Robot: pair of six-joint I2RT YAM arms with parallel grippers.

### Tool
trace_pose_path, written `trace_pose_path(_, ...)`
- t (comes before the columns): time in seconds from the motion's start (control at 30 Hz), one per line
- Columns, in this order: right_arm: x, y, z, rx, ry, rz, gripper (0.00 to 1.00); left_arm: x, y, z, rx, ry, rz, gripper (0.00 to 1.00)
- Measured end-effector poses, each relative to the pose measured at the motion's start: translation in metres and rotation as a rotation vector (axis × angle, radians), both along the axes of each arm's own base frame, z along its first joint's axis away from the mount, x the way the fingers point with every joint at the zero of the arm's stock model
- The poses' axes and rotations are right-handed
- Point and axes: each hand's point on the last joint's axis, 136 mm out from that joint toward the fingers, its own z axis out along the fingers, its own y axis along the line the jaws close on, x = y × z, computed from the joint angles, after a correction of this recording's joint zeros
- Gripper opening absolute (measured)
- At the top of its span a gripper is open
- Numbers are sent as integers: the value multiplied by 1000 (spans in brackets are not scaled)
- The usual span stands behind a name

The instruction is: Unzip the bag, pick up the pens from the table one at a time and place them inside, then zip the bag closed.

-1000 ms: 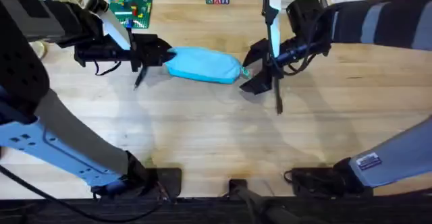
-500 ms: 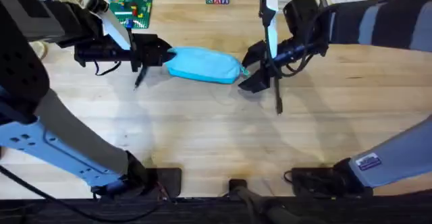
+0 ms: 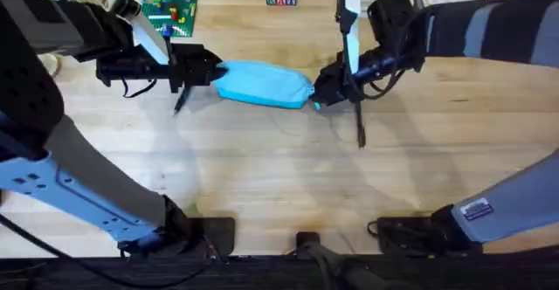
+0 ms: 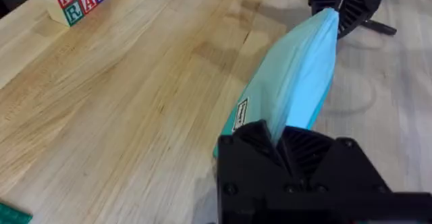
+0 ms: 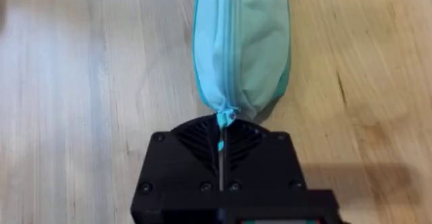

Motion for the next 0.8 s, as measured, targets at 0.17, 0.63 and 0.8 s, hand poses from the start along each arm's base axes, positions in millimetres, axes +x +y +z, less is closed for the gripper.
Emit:
trace_pose_path(0.17, 0, 0, 0, 0, 1, 0, 31, 0, 0, 0, 0, 0, 0, 43)
trace_pose_path(0.63, 6, 0, 4, -10, 89, -102, 30, 0, 0, 0, 0, 0, 0, 43)
trace_pose_path(0.8, 8, -2, 16, -10, 85, -138, 30, 0, 0, 0, 1, -1, 0, 43)
